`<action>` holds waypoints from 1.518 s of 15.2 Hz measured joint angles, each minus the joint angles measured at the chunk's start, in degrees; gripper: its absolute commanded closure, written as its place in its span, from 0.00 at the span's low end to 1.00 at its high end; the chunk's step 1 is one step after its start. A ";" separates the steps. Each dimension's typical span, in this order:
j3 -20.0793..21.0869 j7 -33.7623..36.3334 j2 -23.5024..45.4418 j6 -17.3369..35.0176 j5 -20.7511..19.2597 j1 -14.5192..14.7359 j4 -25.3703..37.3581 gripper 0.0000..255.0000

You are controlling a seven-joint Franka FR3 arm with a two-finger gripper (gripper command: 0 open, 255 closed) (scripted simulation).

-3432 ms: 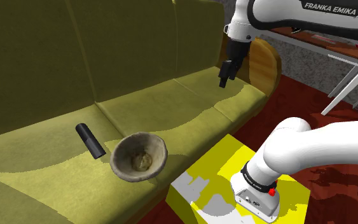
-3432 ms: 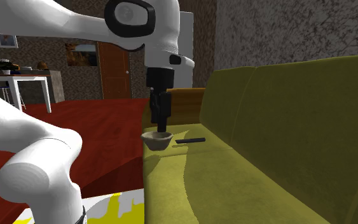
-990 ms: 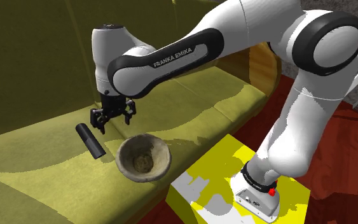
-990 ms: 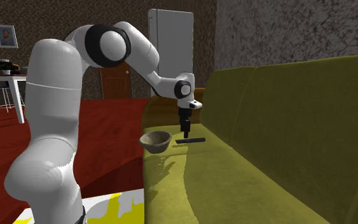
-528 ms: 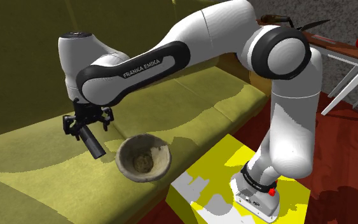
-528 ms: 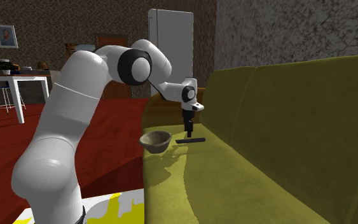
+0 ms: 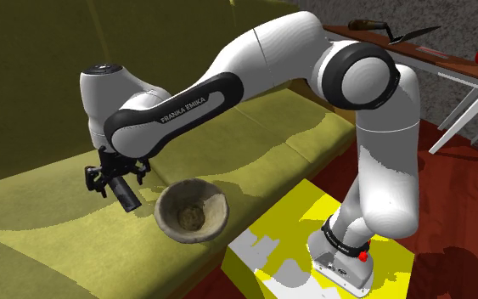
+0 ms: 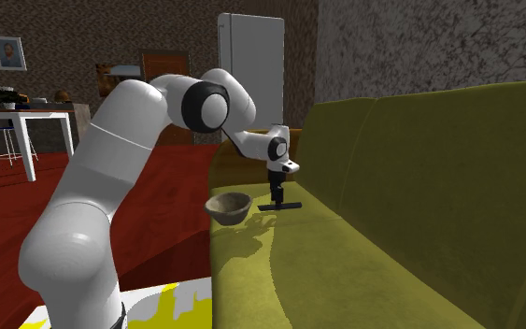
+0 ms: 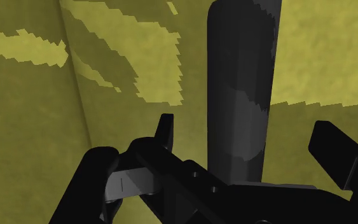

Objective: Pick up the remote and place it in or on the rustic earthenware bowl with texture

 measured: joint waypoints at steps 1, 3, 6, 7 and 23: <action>-0.03 0.05 0.13 0.23 -0.07 0.04 -0.10 0.00; -0.07 0.08 0.25 0.36 -0.12 0.07 -0.10 0.00; -0.07 0.09 0.28 0.41 -0.13 0.08 -0.12 0.00; -0.07 0.09 0.28 0.41 -0.13 0.08 -0.12 1.00; 0.44 -0.28 -1.47 -2.49 0.67 -0.21 1.15 1.00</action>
